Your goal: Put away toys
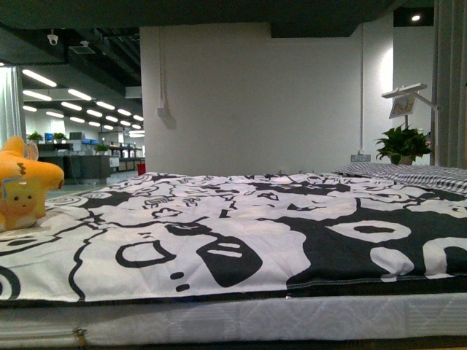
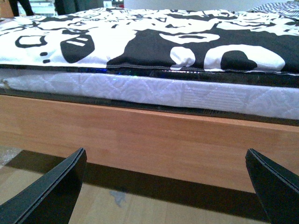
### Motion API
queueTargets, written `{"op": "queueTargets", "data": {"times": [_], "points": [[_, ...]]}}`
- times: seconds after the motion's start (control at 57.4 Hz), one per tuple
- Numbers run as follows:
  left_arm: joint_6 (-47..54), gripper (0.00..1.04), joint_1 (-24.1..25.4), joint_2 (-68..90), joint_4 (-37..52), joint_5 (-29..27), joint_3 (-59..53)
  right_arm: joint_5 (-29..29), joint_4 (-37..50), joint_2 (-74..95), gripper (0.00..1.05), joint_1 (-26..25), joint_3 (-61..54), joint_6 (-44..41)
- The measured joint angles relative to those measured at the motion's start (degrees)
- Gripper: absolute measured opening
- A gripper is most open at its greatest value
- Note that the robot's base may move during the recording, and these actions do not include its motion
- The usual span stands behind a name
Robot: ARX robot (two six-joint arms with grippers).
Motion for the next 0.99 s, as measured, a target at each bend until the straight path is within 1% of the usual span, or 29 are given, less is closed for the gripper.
{"op": "queueTargets", "data": {"times": [0.993], "points": [[0.1,0.99,0.0,0.0,0.0,0.0,0.0,0.2,0.0,0.0,1.04,0.0,0.0,0.0]]}}
